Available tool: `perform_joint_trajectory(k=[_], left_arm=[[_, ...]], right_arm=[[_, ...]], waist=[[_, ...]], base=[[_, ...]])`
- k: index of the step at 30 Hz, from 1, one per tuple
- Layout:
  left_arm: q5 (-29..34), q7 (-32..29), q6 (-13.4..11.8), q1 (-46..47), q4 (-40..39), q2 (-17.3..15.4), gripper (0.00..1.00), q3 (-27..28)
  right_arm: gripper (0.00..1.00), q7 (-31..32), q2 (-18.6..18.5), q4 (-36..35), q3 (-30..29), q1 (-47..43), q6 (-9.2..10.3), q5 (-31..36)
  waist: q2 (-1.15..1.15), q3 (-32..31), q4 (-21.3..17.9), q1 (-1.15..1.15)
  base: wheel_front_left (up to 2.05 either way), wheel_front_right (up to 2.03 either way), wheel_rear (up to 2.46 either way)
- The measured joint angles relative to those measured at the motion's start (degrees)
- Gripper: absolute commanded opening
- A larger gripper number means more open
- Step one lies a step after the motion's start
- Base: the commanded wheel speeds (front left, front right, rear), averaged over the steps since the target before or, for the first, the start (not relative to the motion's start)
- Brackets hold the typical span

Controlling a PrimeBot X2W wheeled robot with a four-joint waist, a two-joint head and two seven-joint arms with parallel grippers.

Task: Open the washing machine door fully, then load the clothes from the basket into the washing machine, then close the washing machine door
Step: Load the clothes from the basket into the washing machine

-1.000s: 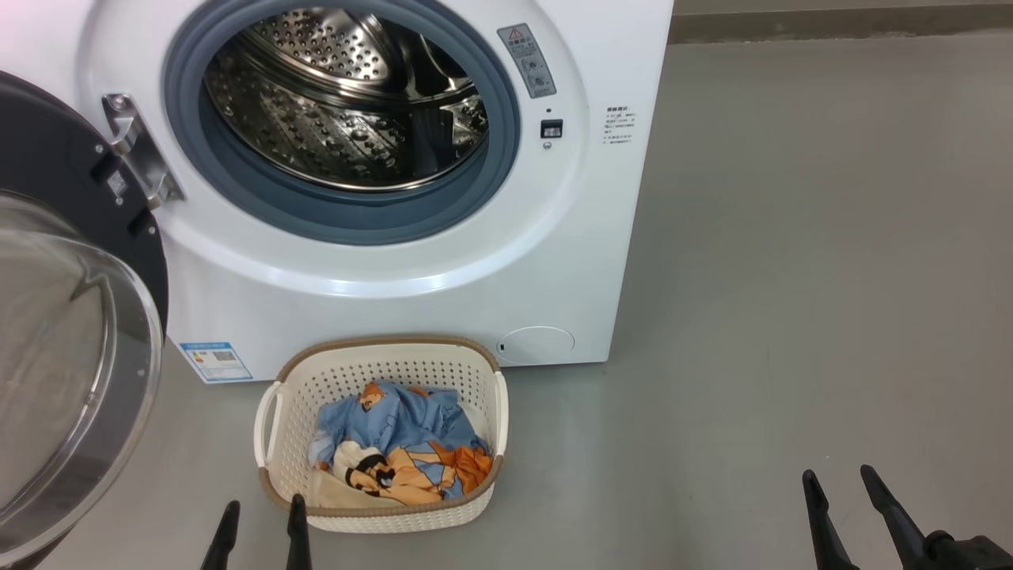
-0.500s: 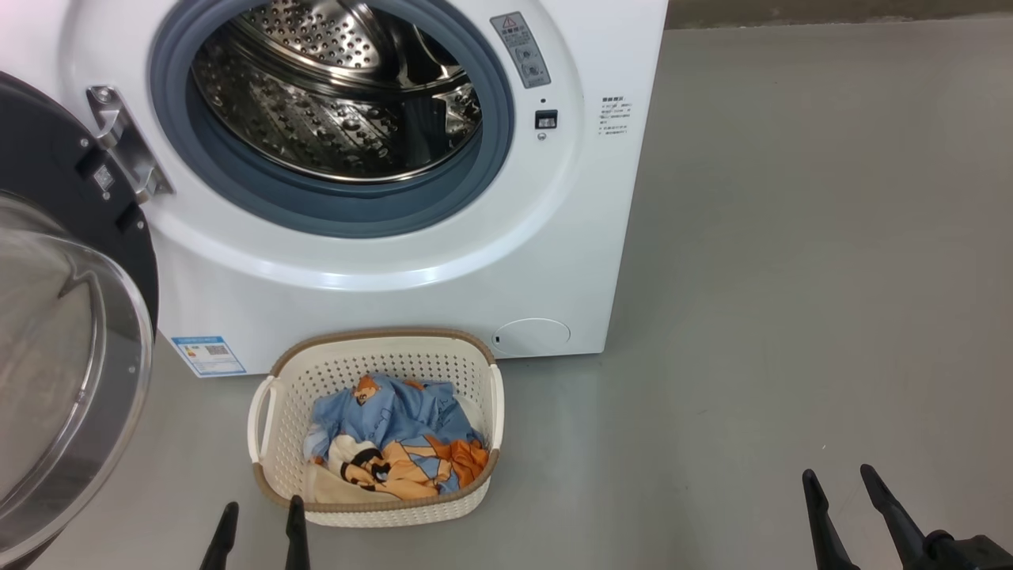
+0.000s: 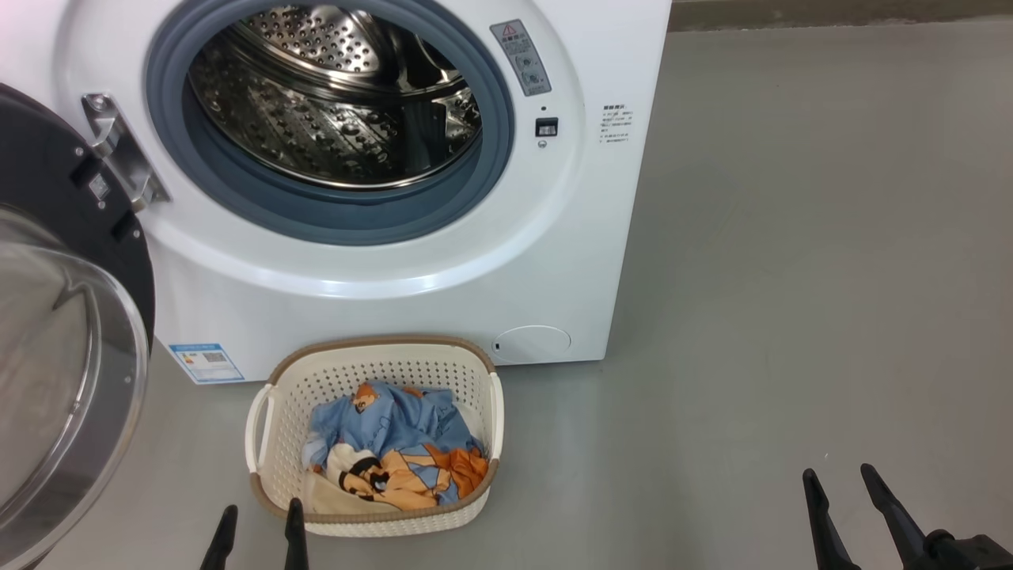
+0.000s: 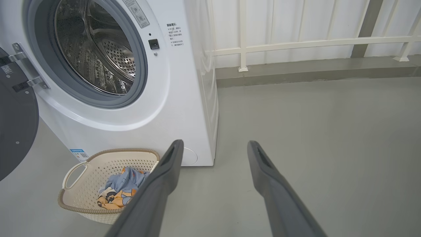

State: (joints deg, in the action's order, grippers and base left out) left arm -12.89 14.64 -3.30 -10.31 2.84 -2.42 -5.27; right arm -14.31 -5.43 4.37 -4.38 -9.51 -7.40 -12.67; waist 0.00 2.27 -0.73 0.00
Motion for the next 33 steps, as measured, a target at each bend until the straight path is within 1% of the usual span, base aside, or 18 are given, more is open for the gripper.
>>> perform_joint_trajectory(k=[7, 17, 33], left_arm=[[0.0, 0.0, -0.5, 0.0, 0.1, 0.0, 1.00, 0.1], [0.0, 0.0, -0.5, 0.0, 0.0, 0.0, 1.00, 0.2], [0.5, 0.0, -1.1, 0.1, 0.0, 0.0, 1.00, -0.1]], right_arm=[[1.00, 0.0, 0.0, 0.0, 0.0, 0.0, 0.00, 0.0], [1.00, 0.0, 0.0, 0.0, 0.0, 0.0, 0.00, 0.0], [1.00, 0.0, 0.0, -0.1, 0.1, 0.4, 0.00, -0.3]], waist=[[0.00, -0.1, -0.1, 0.00], [0.00, -0.3, -0.1, 0.00], [0.00, 1.6, -0.1, 0.00]], base=[[0.70, -0.70, 0.00], [0.77, -0.77, 0.00], [0.05, -0.05, 0.00]])
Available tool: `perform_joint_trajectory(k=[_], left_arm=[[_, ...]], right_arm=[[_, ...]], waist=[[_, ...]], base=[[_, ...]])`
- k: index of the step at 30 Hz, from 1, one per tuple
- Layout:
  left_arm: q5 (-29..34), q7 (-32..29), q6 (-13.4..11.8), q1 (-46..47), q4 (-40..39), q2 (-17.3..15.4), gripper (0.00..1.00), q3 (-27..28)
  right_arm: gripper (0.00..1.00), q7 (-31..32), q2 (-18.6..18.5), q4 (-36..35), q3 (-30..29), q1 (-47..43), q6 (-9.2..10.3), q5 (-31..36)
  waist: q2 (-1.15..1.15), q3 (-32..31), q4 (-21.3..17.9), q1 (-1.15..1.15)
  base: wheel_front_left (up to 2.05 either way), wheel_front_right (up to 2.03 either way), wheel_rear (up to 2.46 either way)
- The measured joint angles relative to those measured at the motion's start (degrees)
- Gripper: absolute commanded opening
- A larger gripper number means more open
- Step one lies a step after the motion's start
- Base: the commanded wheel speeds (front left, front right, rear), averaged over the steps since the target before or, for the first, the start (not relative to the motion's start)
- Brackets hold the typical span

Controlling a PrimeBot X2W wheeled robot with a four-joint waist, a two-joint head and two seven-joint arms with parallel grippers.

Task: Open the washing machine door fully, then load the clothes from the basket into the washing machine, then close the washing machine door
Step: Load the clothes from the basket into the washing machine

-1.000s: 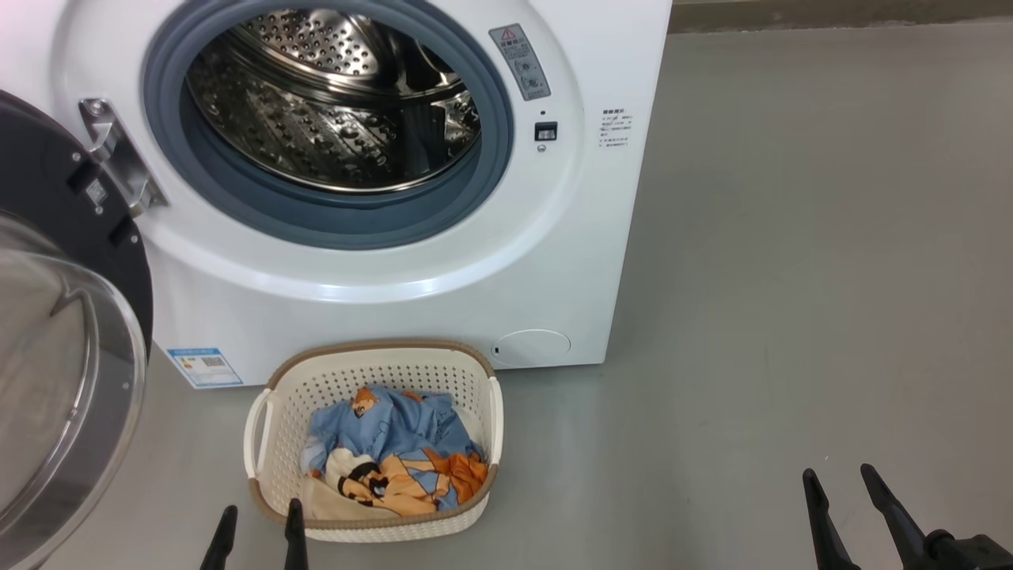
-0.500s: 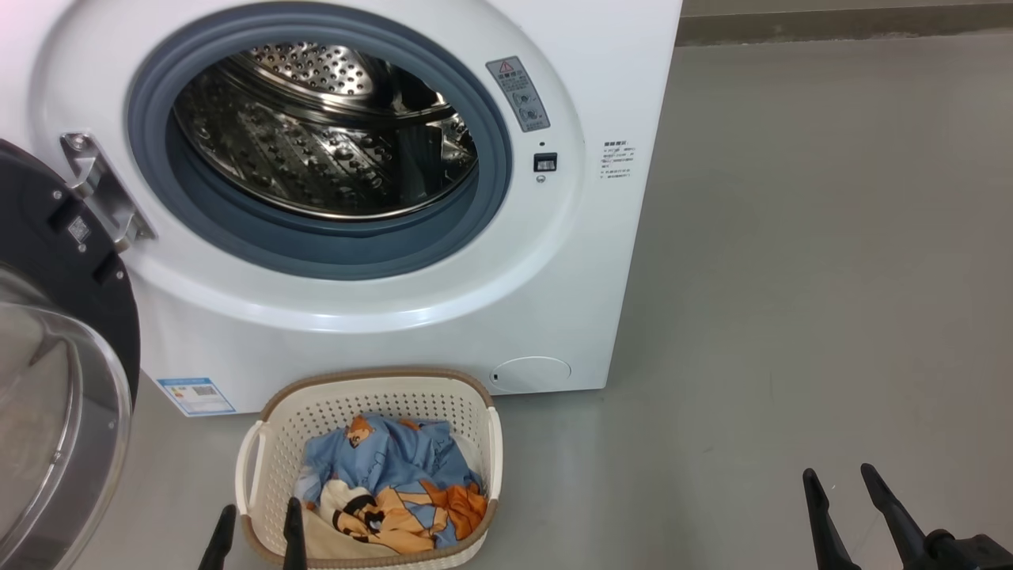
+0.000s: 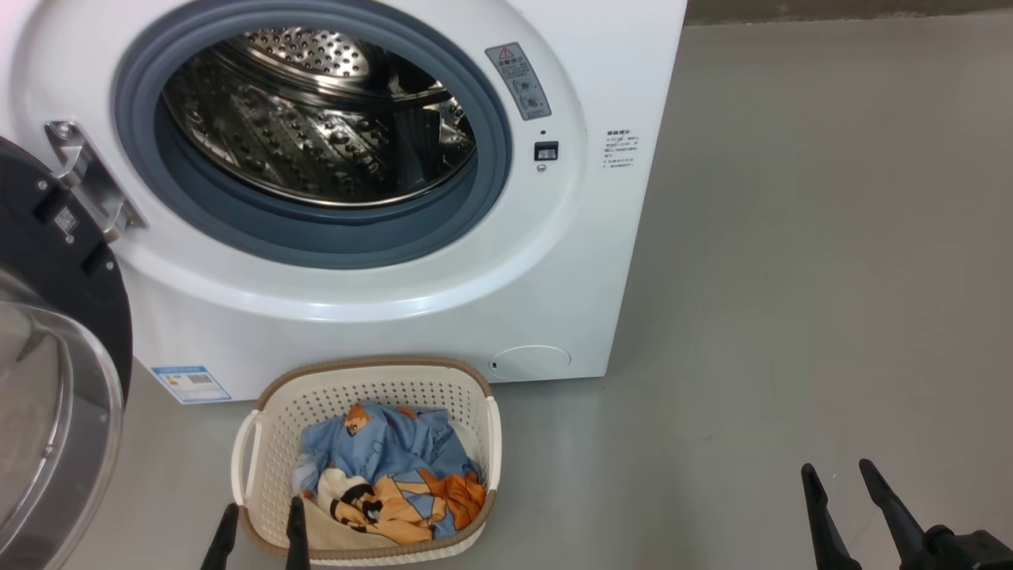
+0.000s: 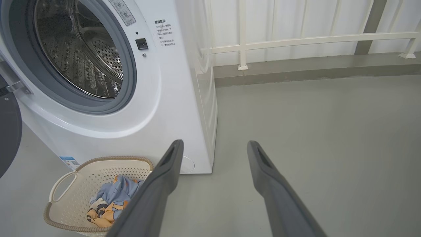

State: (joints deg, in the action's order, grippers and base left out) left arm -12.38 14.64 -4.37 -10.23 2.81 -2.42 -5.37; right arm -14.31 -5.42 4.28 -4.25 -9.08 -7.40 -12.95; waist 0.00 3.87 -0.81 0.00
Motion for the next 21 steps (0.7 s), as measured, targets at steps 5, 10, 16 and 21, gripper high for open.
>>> perform_joint_trajectory(k=[5, 10, 16, 21], left_arm=[[0.0, 0.0, 0.0, 0.0, -0.2, 0.0, 1.00, -0.3], [0.0, 0.0, 0.0, 0.3, -0.5, 0.0, 1.00, -0.8], [0.1, 0.0, 0.2, 4.4, 1.7, -0.1, 1.00, -2.4], [0.9, 0.0, 0.6, 10.9, 7.1, -0.1, 1.00, -4.2]], right_arm=[[1.00, 0.0, 0.1, 0.1, 0.4, 0.1, 0.00, -0.4], [1.00, 0.0, 0.3, 0.3, 1.4, 0.8, 0.00, -1.4], [1.00, 0.0, 0.5, 1.0, 2.8, 2.5, 0.00, -2.8], [1.00, 0.0, 0.5, 1.7, 5.0, 5.8, 0.00, -5.2]], waist=[[0.00, 0.6, -0.1, 0.00], [0.00, 1.7, -0.5, 0.00], [0.00, 4.6, -1.2, 0.00], [0.00, 8.6, -2.1, 0.00]], base=[[0.00, 0.00, 0.00], [0.00, 0.00, 0.00], [0.00, 0.00, 0.00], [0.00, 0.00, 0.00]])
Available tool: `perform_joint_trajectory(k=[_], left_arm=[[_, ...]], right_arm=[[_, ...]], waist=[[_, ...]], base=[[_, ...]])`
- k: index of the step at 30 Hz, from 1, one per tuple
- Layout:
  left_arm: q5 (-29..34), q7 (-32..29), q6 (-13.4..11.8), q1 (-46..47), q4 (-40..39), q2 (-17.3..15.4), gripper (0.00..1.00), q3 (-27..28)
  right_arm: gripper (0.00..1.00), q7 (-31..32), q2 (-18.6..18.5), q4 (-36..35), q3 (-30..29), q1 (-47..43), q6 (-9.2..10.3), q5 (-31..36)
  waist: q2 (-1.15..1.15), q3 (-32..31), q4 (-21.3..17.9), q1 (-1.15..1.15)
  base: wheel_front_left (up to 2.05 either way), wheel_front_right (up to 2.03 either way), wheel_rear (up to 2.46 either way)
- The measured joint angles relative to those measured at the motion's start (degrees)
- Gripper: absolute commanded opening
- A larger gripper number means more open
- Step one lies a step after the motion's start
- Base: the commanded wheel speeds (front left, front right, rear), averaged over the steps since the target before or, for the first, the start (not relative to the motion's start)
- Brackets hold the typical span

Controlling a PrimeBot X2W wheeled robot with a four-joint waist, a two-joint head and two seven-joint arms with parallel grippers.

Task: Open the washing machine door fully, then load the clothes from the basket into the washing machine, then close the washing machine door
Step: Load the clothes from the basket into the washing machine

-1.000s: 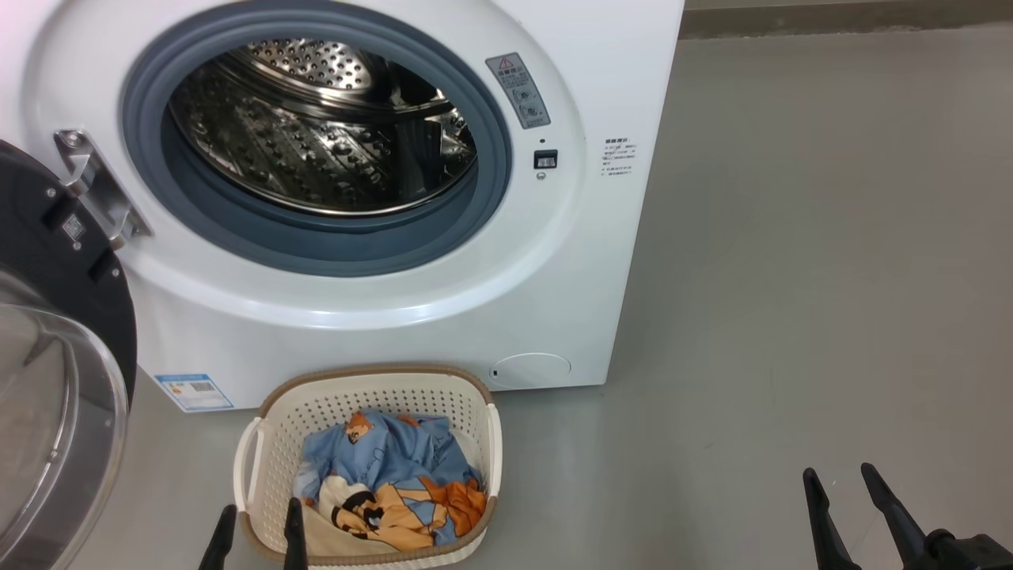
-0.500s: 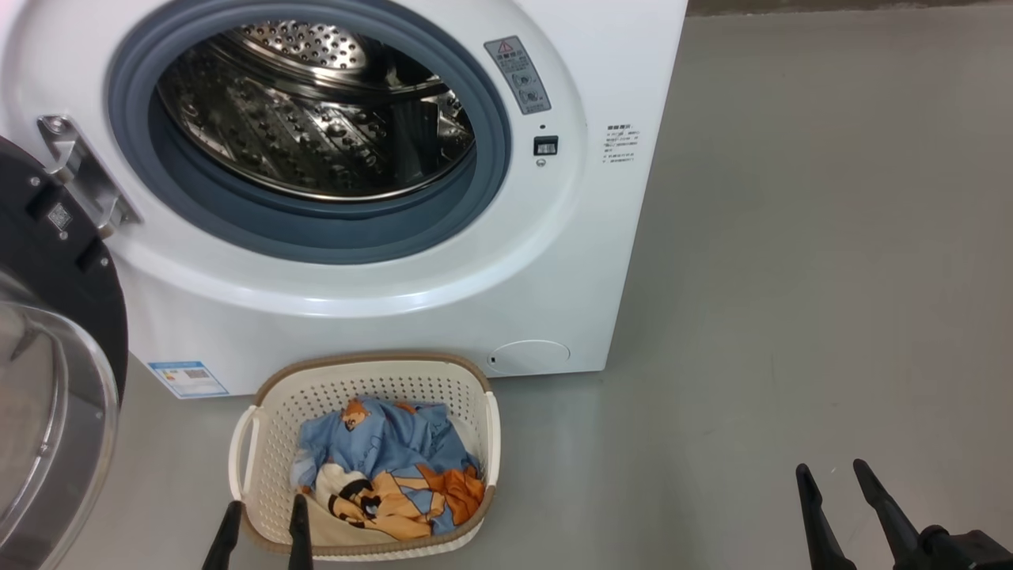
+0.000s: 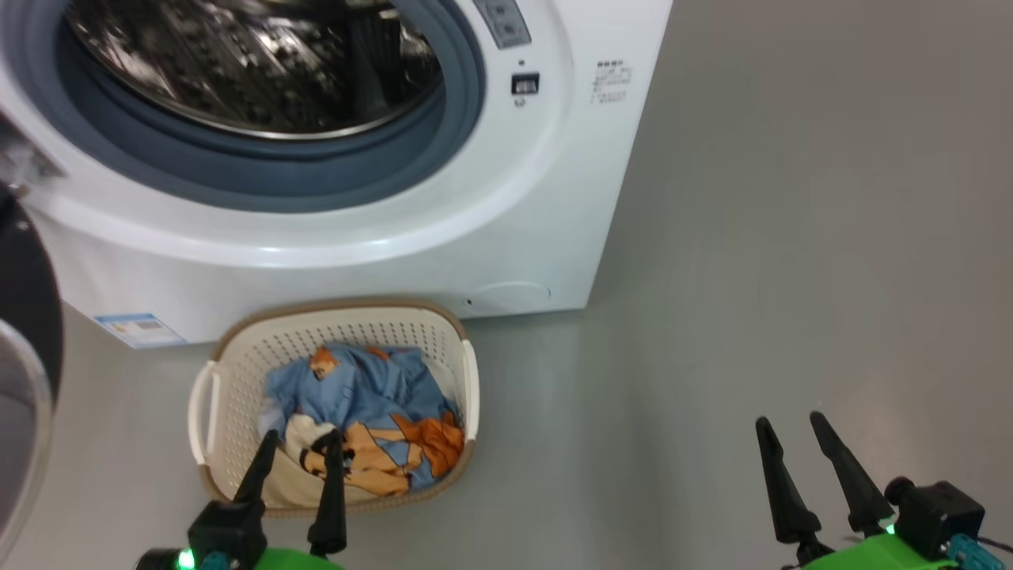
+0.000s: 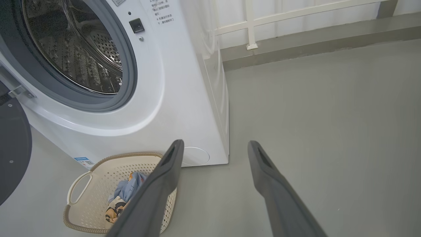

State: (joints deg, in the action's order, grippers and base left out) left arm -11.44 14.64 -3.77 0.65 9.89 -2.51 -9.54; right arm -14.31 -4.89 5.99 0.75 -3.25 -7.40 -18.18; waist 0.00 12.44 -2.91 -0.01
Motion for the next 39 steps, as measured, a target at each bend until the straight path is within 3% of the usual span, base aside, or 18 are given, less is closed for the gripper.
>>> perform_joint_trajectory(k=[5, 8, 20, 32, 39], left_arm=[[1.1, -0.4, 0.1, 6.4, 9.7, -0.2, 1.00, -1.0], [1.1, -2.2, 1.7, 10.9, 14.4, -0.4, 1.00, -1.3], [0.3, -4.7, 4.0, 22.7, 28.3, -4.4, 1.00, -0.3], [-1.5, -10.1, 2.8, 32.0, 37.8, -6.8, 1.00, 1.8], [-2.3, -14.1, 0.1, 37.7, 41.8, -8.6, 1.00, 3.3]], right_arm=[[1.00, 0.0, 0.0, 1.1, 1.5, 3.1, 0.00, -1.8], [1.00, 0.0, 0.0, 1.8, 2.7, 4.9, 0.00, -2.7], [1.00, 0.0, -0.1, 3.7, 5.8, 11.3, 0.00, -4.2], [1.00, 0.0, 0.1, 3.8, 8.0, 15.4, 0.00, -5.7], [1.00, 0.0, 0.1, 3.5, 9.4, 17.7, 0.00, -6.7]], waist=[[0.00, 4.5, -1.3, 0.00], [0.00, 7.1, -2.1, 0.00], [0.00, 15.7, -6.9, 0.00], [0.00, 23.6, -11.3, 0.00], [0.00, 28.4, -13.3, 0.00]], base=[[0.00, 0.00, 0.00], [0.00, 0.00, 0.00], [0.00, 0.00, 0.00], [0.00, 0.00, 0.00], [0.00, 0.00, 0.00]])
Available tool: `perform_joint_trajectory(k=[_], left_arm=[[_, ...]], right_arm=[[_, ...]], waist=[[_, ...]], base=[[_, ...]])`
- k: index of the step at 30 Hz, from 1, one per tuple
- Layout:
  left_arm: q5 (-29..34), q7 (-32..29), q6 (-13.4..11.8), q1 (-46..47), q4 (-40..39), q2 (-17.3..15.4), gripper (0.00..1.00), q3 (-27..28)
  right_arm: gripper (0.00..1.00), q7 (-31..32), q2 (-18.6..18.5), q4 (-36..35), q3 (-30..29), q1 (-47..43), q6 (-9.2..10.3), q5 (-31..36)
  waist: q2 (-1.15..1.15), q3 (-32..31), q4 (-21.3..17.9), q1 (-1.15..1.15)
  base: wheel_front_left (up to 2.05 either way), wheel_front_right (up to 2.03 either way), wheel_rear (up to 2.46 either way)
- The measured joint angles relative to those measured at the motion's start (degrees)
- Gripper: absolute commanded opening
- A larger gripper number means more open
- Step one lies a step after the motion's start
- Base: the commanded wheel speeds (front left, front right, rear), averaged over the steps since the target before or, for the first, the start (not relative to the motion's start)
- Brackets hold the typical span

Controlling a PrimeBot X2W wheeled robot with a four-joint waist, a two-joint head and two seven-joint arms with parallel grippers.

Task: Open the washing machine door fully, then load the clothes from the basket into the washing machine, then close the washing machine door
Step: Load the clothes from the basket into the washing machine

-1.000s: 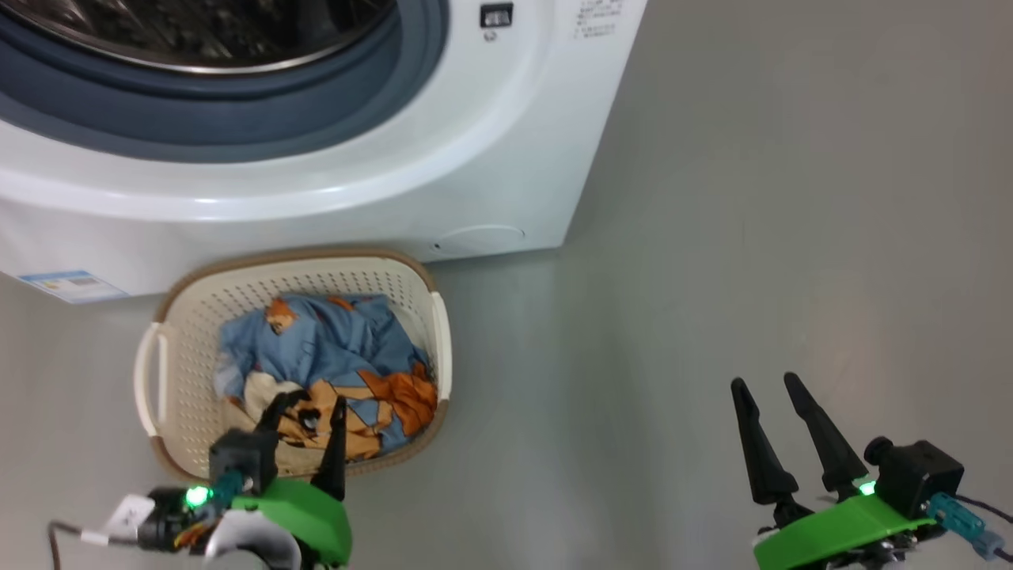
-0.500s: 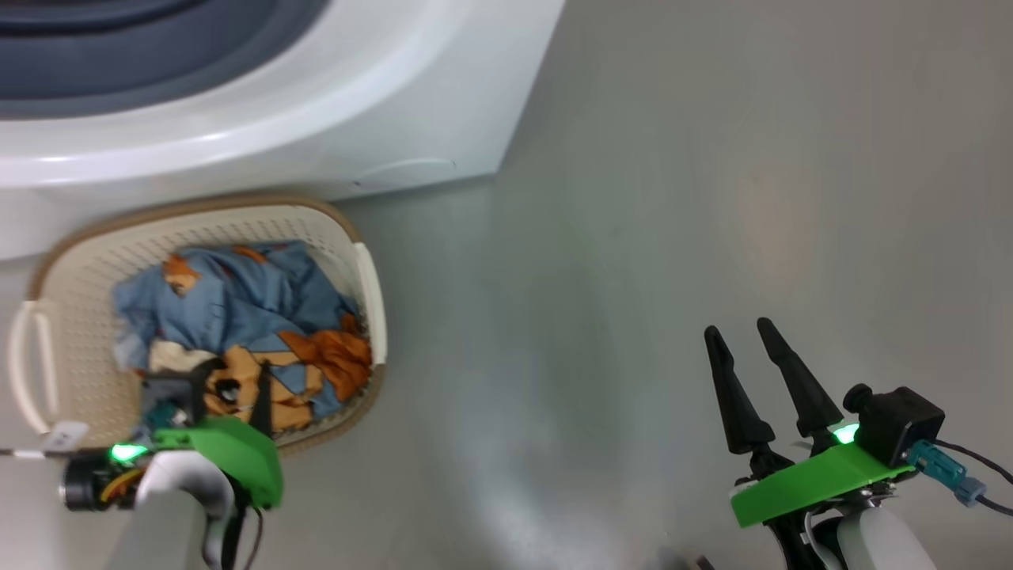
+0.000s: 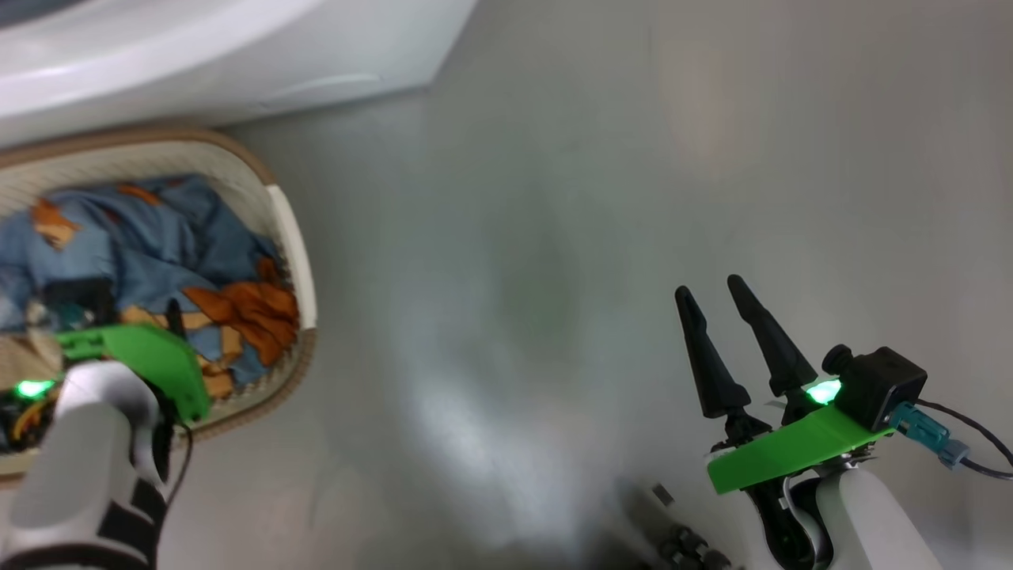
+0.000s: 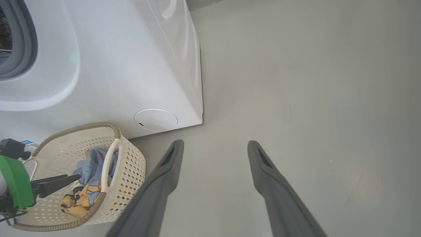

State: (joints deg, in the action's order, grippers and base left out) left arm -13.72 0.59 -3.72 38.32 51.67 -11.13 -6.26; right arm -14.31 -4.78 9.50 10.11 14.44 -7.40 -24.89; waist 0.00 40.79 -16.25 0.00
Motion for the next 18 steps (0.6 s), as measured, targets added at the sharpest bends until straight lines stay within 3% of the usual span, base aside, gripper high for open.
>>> perform_joint_trajectory(k=[7, 18], left_arm=[[-0.4, -5.9, -3.4, 5.4, 4.6, -2.1, 1.00, 0.8], [-0.2, -8.7, -4.0, 10.0, 7.2, -4.4, 1.00, -0.4]], right_arm=[[1.00, 0.0, 0.2, -0.2, 0.2, 1.9, 0.00, -0.5], [1.00, 0.0, 0.8, -0.7, 0.4, 2.1, 0.00, -0.9]], waist=[[0.00, 5.8, -2.4, 0.00], [0.00, 9.7, -5.4, 0.00]], base=[[0.00, 0.00, 0.00], [0.00, 0.00, 0.00]])
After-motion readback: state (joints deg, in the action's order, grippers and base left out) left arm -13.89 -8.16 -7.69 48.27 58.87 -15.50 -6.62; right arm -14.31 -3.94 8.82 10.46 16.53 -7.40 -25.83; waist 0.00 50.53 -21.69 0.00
